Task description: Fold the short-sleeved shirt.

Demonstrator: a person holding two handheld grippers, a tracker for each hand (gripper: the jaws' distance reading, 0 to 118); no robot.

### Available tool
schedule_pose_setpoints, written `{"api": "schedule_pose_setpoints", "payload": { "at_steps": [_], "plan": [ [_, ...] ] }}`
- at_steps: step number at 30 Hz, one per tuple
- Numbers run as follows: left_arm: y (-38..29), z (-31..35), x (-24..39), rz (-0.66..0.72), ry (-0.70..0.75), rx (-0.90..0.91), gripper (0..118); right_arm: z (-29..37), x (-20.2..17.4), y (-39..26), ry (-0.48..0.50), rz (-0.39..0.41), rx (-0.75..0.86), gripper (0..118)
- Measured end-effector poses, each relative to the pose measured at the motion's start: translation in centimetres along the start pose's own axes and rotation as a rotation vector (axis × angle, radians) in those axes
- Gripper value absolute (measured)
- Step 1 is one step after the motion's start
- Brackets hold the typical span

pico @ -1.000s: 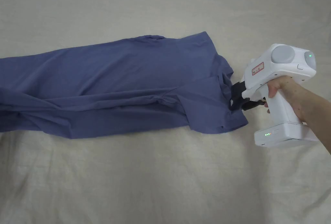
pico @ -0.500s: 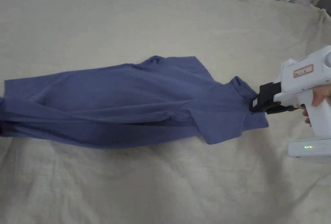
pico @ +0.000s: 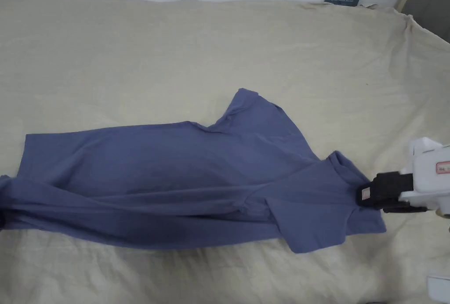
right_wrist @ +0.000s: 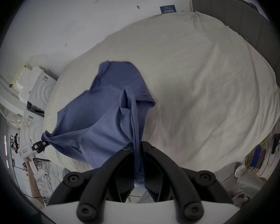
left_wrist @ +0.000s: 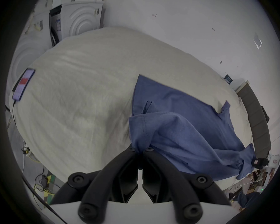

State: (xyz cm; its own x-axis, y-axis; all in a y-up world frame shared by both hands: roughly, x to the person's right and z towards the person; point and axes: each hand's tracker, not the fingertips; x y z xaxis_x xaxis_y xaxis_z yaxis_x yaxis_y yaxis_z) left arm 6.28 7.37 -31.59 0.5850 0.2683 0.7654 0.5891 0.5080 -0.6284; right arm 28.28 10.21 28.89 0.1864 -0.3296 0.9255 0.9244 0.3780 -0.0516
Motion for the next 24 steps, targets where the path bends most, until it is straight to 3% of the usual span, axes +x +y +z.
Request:
{"api": "schedule_pose_setpoints", "payload": {
  "at_steps": [10, 17, 18, 21, 22, 24],
  "plan": [
    [-3.1, -3.6, -0.7, -0.041, 0.103, -0.078, 0, -4.9, 1.2, -2.6, -0.087, -0.059, -0.055, 6],
    [-3.5, -3.9, -0.5, -0.065, 0.129, -0.074, 2, -6.6, 0.4, -3.2, -0.151, -0.039, -0.079, 7],
    [-3.5, -3.8, -0.4, -0.07, 0.129, -0.067, 9, -6.6, 0.2, -3.4, -0.158, -0.033, -0.073, 7],
    [-3.5, -3.1, -0.4, -0.071, 0.144, -0.046, 50, -6.3, -0.3, -3.5, -0.178, -0.019, -0.052, 21],
    [-3.4, -2.7, -0.5, -0.07, 0.147, -0.037, 77, -5.9, -0.4, -3.5, -0.182, -0.014, -0.046, 42],
    [-3.1, -1.8, -0.6, -0.074, 0.144, -0.017, 108, -5.2, -0.8, -3.3, -0.187, 0.004, -0.028, 80]
  ]
}}
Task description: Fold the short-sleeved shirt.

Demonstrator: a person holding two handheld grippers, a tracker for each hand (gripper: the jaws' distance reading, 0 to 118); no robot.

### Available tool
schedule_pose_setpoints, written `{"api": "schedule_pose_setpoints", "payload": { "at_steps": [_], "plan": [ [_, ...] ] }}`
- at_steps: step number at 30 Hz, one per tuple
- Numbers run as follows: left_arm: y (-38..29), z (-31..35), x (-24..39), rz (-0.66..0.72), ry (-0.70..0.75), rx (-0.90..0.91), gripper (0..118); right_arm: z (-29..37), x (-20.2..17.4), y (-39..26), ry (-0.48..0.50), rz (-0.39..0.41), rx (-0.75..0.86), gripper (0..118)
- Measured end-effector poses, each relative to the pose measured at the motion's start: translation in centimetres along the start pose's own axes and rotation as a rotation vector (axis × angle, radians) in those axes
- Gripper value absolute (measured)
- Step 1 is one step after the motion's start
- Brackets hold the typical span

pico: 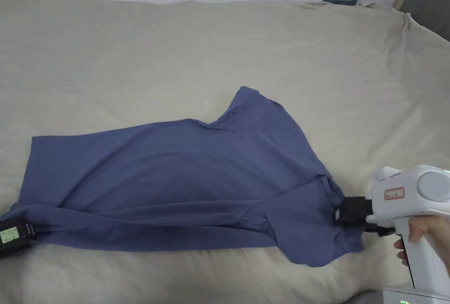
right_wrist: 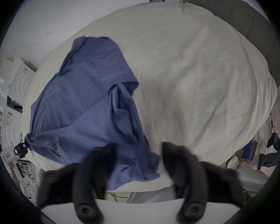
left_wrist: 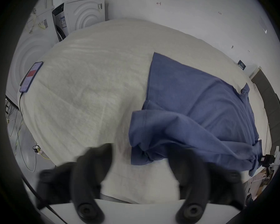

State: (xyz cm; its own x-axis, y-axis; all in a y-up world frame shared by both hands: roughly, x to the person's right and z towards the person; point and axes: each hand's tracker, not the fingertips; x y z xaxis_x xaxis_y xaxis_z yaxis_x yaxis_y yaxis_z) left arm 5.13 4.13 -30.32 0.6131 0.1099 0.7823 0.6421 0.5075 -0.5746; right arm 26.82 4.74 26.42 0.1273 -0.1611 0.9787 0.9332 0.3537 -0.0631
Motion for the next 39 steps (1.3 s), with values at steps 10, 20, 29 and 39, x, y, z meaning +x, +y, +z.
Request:
{"api": "schedule_pose_setpoints", "payload": {
  "at_steps": [10, 20, 29, 39],
  "plan": [
    [3.3, 7.8, 1.9, -0.061, 0.019, 0.355, 117, 9.4, -2.5, 1.3, -0.047, 0.145, 0.438, 105],
    [1.1, 10.3, 8.3, -0.222, -0.038, 0.602, 117, 13.4, -7.1, -2.9, -0.038, 0.249, 0.844, 105],
    [-2.5, 9.2, 10.2, -0.256, -0.104, 0.636, 48, 12.0, -7.8, -6.4, 0.002, 0.194, 0.946, 58],
    [-4.4, 8.5, 10.9, -0.285, -0.12, 0.711, 0, 10.5, -7.8, -7.3, -0.011, 0.177, 0.958, 0]
  ]
}}
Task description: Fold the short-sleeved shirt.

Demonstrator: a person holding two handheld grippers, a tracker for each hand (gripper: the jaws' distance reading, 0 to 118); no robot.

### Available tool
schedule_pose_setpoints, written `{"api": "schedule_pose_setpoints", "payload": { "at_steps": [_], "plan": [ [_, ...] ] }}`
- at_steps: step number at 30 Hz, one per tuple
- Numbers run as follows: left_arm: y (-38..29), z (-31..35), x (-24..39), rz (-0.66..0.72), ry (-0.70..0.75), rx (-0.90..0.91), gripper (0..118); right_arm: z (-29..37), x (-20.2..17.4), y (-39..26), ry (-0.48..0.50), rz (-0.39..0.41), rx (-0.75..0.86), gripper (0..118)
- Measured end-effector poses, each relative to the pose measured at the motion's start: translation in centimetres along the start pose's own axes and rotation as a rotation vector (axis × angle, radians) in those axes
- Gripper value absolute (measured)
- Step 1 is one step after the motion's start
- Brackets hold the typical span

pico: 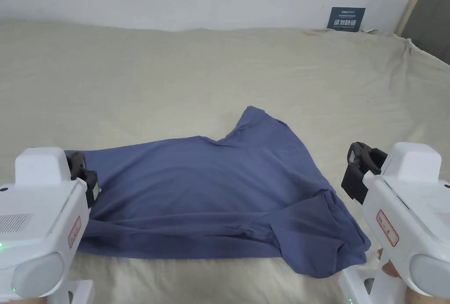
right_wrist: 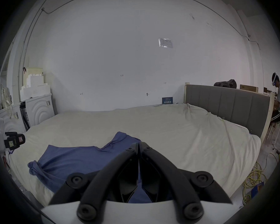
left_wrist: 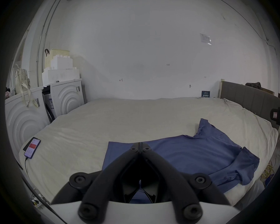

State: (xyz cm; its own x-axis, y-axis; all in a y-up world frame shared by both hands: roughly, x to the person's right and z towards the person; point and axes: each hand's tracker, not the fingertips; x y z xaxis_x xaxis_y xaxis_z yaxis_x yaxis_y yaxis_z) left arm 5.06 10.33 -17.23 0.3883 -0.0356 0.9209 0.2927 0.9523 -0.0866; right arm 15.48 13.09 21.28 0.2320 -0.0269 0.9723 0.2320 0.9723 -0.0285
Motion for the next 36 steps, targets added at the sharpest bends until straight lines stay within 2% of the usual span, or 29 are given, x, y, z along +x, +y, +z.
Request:
{"api": "schedule_pose_setpoints", "payload": {
  "at_steps": [15, 23, 31, 36],
  "plan": [
    [0.2, 0.6, 0.3, 0.023, 0.0, 0.031, 0, 0.7, -1.7, 0.0, 0.002, 0.051, 0.027, 0],
    [1.1, -0.1, -0.1, 0.03, -0.009, 0.014, 0, 0.4, -1.8, 0.1, 0.011, 0.051, 0.019, 0],
    [5.0, -5.9, -2.3, 0.061, -0.002, -0.08, 0, -0.9, -2.2, 0.2, 0.02, 0.058, 0.005, 0],
    [7.6, -11.0, -4.6, 0.174, 0.006, -0.189, 0, -2.0, -2.7, 0.5, 0.028, 0.054, -0.001, 0]
  ]
}}
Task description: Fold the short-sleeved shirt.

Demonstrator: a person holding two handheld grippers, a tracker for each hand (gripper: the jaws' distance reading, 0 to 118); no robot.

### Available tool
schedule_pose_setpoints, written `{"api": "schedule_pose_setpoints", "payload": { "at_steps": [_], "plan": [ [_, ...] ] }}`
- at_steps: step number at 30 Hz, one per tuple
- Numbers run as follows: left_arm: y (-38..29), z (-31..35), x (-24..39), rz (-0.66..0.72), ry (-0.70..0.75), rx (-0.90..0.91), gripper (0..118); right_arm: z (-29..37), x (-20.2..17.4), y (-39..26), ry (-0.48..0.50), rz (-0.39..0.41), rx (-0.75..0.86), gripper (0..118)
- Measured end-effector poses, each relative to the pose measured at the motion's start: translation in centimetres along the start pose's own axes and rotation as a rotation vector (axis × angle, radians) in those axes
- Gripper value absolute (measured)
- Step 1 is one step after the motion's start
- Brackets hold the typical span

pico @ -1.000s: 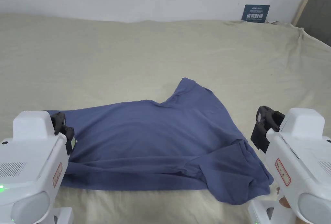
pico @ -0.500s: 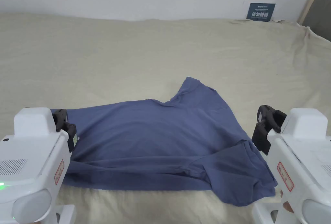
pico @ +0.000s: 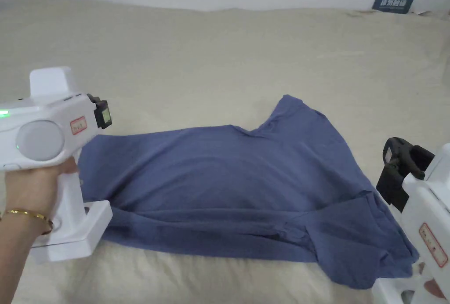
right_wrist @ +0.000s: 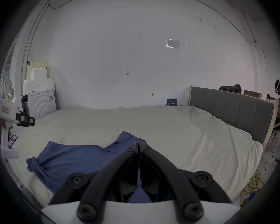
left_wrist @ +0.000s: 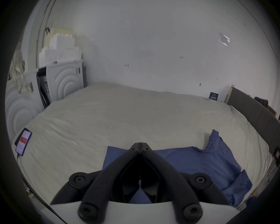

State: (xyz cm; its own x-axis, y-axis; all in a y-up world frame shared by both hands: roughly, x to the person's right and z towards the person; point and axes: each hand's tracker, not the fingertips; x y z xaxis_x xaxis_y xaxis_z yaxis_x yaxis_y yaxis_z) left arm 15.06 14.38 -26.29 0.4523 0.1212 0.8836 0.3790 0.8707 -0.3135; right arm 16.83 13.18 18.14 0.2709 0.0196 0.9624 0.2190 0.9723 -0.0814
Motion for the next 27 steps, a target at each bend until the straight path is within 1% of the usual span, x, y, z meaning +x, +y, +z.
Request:
{"api": "schedule_pose_setpoints", "payload": {
  "at_steps": [2, 3, 5, 6, 7, 9, 15, 18, 23, 27],
  "plan": [
    [1.2, -1.5, -0.8, 0.025, 0.004, -0.046, 8, -0.6, -0.2, 0.1, 0.005, 0.005, -0.006, 0],
    [1.8, -2.3, -1.1, 0.033, 0.015, -0.076, 19, -0.9, -0.3, 0.1, 0.007, 0.005, -0.008, 0],
    [2.7, -4.3, -1.8, 0.051, 0.025, -0.141, 72, -1.5, -0.5, 0.2, 0.009, 0.004, -0.013, 0],
    [3.0, -5.0, -2.0, 0.047, 0.026, -0.166, 96, -1.7, -0.6, 0.3, 0.009, 0.006, -0.015, 0],
    [3.1, -5.9, -2.2, 0.04, 0.03, -0.193, 117, -1.9, -0.9, 0.4, 0.009, 0.007, -0.019, 0],
    [3.4, -7.4, -2.4, 0.026, 0.04, -0.211, 118, -2.4, -1.1, 0.5, 0.009, 0.004, -0.023, 0],
    [3.9, -12.9, -3.3, -0.026, 0.067, -0.404, 118, -3.6, -1.8, 0.6, 0.009, 0.009, -0.044, 0],
    [3.7, -15.5, -4.0, -0.027, 0.098, -0.483, 118, -4.0, -2.1, 0.5, 0.003, 0.024, -0.055, 0],
    [2.9, -19.4, -5.7, 0.006, 0.151, -0.573, 118, -5.0, -1.6, -0.3, -0.012, 0.026, -0.083, 0],
    [2.1, -21.9, -7.0, -0.009, 0.187, -0.629, 118, -5.5, -1.6, -0.8, -0.024, 0.034, -0.108, 0]
  ]
}}
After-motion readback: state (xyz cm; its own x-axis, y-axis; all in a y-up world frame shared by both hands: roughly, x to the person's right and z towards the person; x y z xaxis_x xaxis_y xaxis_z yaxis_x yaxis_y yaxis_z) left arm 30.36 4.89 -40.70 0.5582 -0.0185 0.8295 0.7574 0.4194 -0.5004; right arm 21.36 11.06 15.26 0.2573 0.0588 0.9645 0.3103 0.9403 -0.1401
